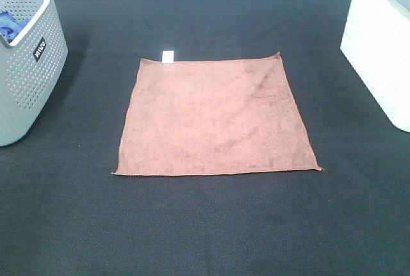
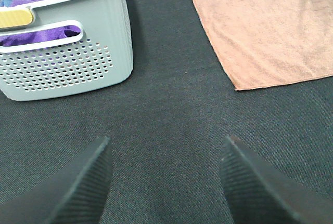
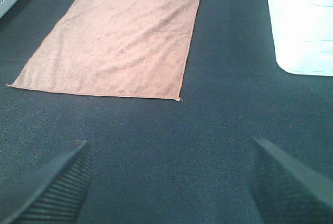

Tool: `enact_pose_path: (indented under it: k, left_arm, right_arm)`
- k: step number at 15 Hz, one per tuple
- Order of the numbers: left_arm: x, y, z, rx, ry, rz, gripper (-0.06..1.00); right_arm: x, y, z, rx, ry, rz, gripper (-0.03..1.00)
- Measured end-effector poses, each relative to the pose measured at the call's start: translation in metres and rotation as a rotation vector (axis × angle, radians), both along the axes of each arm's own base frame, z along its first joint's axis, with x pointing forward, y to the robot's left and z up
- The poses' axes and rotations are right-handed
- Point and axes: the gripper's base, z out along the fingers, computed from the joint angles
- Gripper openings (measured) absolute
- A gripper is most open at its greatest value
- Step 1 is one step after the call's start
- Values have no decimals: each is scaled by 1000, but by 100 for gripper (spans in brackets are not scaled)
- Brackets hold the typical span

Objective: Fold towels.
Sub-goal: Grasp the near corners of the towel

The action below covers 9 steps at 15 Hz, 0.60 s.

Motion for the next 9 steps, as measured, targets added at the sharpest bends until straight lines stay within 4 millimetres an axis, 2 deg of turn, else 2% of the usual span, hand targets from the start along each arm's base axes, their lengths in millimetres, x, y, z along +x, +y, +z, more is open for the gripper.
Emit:
enact_pose_path:
  k: [9]
  left_arm:
    - [0, 0, 0, 0, 0, 0, 59]
  right_arm:
    - [0, 0, 0, 0, 0, 0, 77]
